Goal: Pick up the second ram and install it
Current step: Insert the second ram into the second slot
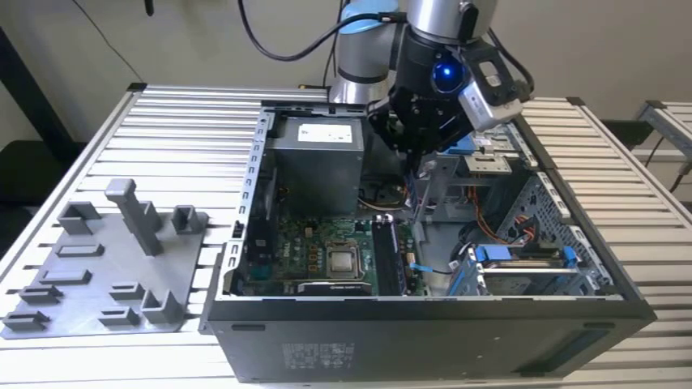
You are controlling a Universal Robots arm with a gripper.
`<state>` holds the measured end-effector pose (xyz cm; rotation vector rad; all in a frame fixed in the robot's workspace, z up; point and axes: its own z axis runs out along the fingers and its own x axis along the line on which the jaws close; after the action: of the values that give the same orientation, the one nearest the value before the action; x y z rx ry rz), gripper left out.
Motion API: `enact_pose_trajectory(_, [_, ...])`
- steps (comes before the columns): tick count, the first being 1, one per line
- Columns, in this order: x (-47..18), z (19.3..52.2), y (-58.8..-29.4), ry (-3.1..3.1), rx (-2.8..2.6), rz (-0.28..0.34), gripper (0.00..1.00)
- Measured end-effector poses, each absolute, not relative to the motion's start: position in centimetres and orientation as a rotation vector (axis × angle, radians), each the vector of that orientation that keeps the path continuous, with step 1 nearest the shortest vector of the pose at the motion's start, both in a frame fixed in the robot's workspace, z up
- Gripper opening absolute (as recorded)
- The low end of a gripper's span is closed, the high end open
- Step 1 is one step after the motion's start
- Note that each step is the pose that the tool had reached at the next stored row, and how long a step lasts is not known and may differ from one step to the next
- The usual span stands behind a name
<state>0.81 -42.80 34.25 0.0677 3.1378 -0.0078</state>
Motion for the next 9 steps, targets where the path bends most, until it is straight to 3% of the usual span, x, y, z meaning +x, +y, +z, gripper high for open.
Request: enact_pose_trajectory(9, [0.8, 33.2, -42.8, 3.138, 0.068, -0.012, 0.14])
